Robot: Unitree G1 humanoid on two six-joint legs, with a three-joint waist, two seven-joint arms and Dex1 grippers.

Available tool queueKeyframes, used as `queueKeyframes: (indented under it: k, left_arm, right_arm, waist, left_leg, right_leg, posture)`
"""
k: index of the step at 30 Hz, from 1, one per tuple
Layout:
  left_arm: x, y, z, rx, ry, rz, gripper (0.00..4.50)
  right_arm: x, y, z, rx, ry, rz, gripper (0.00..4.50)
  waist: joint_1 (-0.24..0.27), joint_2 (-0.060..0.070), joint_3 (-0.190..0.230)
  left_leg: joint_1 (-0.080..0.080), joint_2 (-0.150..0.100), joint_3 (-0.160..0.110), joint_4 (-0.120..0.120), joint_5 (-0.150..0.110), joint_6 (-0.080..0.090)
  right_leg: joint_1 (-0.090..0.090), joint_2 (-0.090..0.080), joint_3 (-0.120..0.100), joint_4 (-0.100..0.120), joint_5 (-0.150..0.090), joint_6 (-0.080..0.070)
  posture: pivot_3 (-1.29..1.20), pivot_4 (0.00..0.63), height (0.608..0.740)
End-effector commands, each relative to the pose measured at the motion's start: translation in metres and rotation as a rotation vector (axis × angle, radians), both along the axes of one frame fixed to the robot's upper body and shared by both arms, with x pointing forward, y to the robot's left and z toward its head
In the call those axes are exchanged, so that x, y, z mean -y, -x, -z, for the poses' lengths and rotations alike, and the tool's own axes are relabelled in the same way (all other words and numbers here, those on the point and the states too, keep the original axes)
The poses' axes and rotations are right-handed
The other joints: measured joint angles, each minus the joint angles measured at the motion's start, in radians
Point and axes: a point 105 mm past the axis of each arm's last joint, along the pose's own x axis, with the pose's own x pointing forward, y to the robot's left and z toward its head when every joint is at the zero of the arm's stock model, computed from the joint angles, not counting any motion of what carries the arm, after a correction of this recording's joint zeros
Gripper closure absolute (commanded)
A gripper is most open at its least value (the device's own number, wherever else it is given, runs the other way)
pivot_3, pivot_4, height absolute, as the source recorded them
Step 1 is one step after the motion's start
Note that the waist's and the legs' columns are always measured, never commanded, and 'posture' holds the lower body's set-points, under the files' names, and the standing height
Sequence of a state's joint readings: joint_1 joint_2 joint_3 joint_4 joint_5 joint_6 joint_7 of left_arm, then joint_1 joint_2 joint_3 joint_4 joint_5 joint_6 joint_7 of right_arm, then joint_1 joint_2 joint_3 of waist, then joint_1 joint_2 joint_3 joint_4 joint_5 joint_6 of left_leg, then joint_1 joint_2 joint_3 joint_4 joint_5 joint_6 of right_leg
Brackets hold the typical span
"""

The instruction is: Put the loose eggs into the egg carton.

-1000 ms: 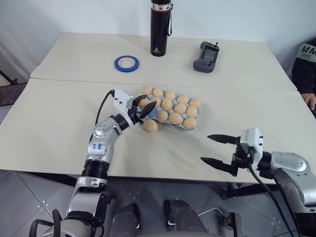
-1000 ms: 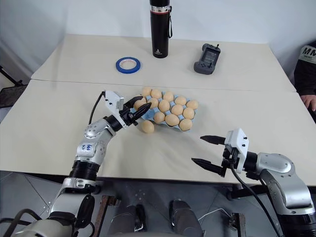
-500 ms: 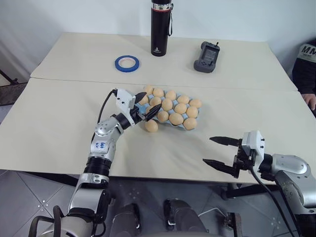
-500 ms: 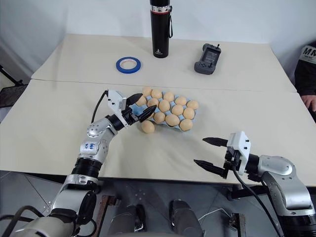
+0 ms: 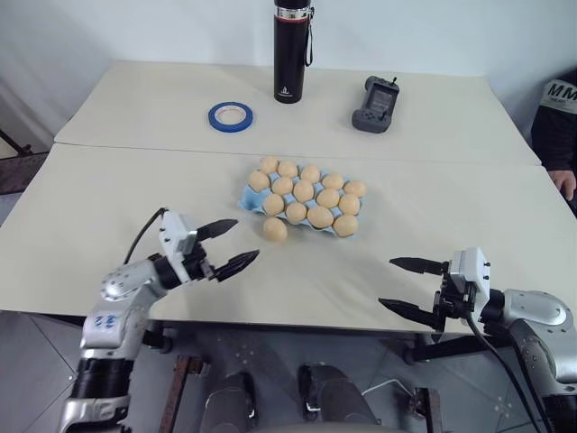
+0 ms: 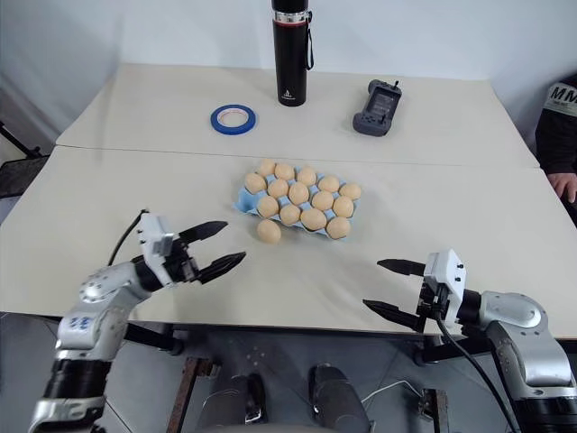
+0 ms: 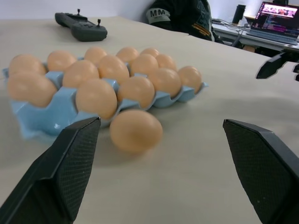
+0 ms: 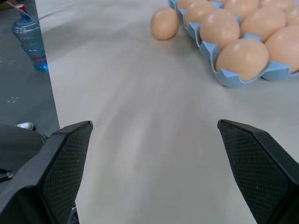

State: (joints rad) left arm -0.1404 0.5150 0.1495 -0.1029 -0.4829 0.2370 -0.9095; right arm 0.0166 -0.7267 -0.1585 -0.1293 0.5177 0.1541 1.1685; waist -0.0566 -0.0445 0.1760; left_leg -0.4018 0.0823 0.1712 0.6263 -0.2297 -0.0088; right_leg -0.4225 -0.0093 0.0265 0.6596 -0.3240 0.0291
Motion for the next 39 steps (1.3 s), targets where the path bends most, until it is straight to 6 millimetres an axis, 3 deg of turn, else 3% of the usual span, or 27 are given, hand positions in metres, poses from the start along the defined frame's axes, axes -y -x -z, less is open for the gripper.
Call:
queueKeyframes:
  k: [1,5,11,16,18,21,26,34,39]
  left_arm:
    - [-0.024,0.015,0.0,0.023,-0.032,-0.024,0.03]
    - [-0.036,0.022,-0.001,0.044,-0.04,-0.036,0.03]
    - [-0.037,0.023,-0.003,0.067,-0.053,-0.026,0.03]
    - [-0.007,0.014,-0.004,0.107,-0.021,-0.035,0.03]
    - [0.008,0.007,-0.007,0.133,0.015,-0.07,0.03]
    - [0.038,-0.005,-0.007,0.151,0.042,-0.121,0.03]
    - [0.071,-0.03,-0.002,0.168,0.035,-0.208,0.03]
    - [0.09,-0.068,0.018,0.132,-0.052,-0.273,0.03]
    - [0.094,-0.075,0.018,0.111,-0.053,-0.272,0.03]
  right_arm:
    - [-0.002,-0.002,-0.006,0.028,-0.005,-0.017,0.0]
    - [-0.002,-0.004,-0.004,0.026,-0.006,-0.025,0.0]
    - [0.002,-0.006,0.001,0.023,-0.007,-0.028,0.0]
    - [0.001,-0.005,0.003,0.029,-0.006,-0.023,0.0]
    - [0.002,-0.005,0.003,0.031,-0.005,-0.016,0.0]
    - [0.002,-0.003,0.004,0.029,-0.002,-0.009,0.0]
    - [0.001,-0.004,0.002,0.033,0.0,-0.004,0.0]
    - [0.0,-0.007,0.0,0.043,0.004,-0.003,0.0]
    - [0.002,-0.007,-0.001,0.047,0.011,0.008,0.0]
  waist:
    - [-0.004,0.0,0.0]
    - [0.002,0.0,0.0]
    - [0.001,0.0,0.0]
    - [0.001,0.0,0.0]
    - [0.002,0.0,0.0]
    - [0.005,0.0,0.0]
    - [0.003,0.0,0.0]
    - [0.002,0.0,0.0]
    - [0.003,0.0,0.0]
  left_leg:
    - [0.0,0.0,0.0,0.0,0.0,0.0]
    - [0.0,0.0,0.0,0.0,0.0,0.001]
    - [0.0,0.0,0.0,-0.002,-0.001,0.004]
    - [0.0,0.0,0.0,-0.005,-0.002,0.003]
    - [0.001,0.0,0.0,-0.005,-0.002,0.002]
    - [0.001,-0.001,0.0,-0.005,-0.002,0.003]
    - [0.001,-0.001,-0.001,-0.003,-0.001,0.003]
    - [0.006,-0.001,-0.002,0.0,-0.001,0.004]
    - [0.005,-0.001,-0.001,0.0,-0.002,0.005]
  right_leg:
    - [0.0,0.0,0.0,-0.001,-0.001,-0.003]
    - [0.0,-0.001,0.0,-0.003,-0.007,-0.016]
    - [0.003,-0.002,0.0,-0.008,-0.007,-0.016]
    - [0.002,-0.001,0.0,-0.008,-0.006,-0.014]
    - [0.003,-0.001,0.0,-0.007,0.002,-0.001]
    - [0.003,0.0,0.0,-0.008,0.002,0.0]
    - [0.004,0.0,0.0,-0.008,0.003,0.001]
    - [0.009,0.001,0.0,-0.007,0.003,0.002]
    - [0.009,0.001,0.0,-0.008,0.004,0.003]
  posture:
    - [0.0,0.15,0.74]
    - [0.0,0.15,0.74]
    - [0.0,0.15,0.74]
    - [0.0,0.15,0.74]
    - [0.0,0.15,0.74]
    - [0.0,0.15,0.74]
    - [0.0,0.15,0.74]
    - [0.0,0.15,0.74]
    - [0.0,0.15,0.74]
